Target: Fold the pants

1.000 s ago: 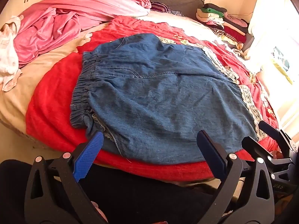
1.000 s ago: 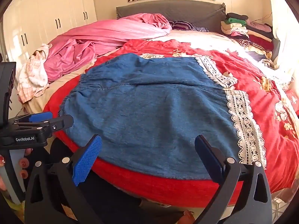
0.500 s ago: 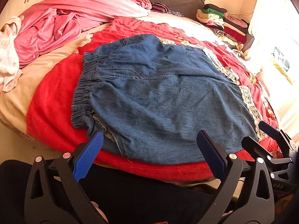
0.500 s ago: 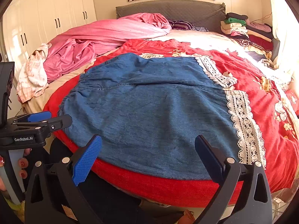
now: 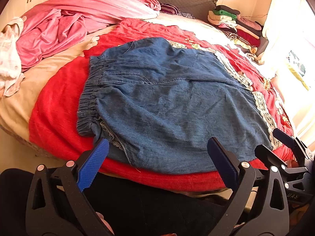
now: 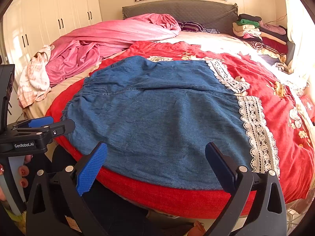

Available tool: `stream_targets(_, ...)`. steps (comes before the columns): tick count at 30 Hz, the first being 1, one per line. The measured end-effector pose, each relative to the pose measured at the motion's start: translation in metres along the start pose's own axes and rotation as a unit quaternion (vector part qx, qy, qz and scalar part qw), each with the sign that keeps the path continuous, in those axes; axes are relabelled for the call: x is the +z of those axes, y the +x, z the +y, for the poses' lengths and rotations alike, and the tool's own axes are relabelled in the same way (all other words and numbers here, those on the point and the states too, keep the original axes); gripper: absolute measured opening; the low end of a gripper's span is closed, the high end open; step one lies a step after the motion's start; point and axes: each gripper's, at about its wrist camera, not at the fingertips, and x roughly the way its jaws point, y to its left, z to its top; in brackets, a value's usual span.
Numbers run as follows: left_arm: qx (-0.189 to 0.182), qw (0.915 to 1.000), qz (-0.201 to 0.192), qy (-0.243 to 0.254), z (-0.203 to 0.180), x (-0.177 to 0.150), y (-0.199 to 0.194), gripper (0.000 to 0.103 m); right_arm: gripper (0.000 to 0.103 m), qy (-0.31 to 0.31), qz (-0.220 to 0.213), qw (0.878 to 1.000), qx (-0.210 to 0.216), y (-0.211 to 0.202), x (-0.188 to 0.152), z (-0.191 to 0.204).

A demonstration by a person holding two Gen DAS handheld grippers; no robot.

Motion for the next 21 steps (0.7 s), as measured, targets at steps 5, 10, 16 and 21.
stream_targets(5,0.000,1.0000,0.000,0.000,0.0004,0.0007,-0.0004,0.094,0.099,0.000,0.000,1.000,0.000,-0.0002,-0.0001,-0.0002)
stream_targets(10,0.000,1.0000,-0.001,0.000,0.0004,0.0001,-0.0004,0.094,0.099,0.001,0.002,1.000,-0.001,0.0003,-0.0004,-0.0007)
stream_targets(16,0.000,1.0000,0.000,0.000,0.0000,0.0005,-0.0001,0.094,0.099,0.004,0.006,1.000,0.000,0.0009,-0.0007,-0.0036)
stream_targets(21,-0.001,1.0000,0.002,0.000,0.0019,0.0020,0.0003,0.094,0.099,0.005,0.008,1.000,0.000,0.0046,-0.0004,-0.0036)
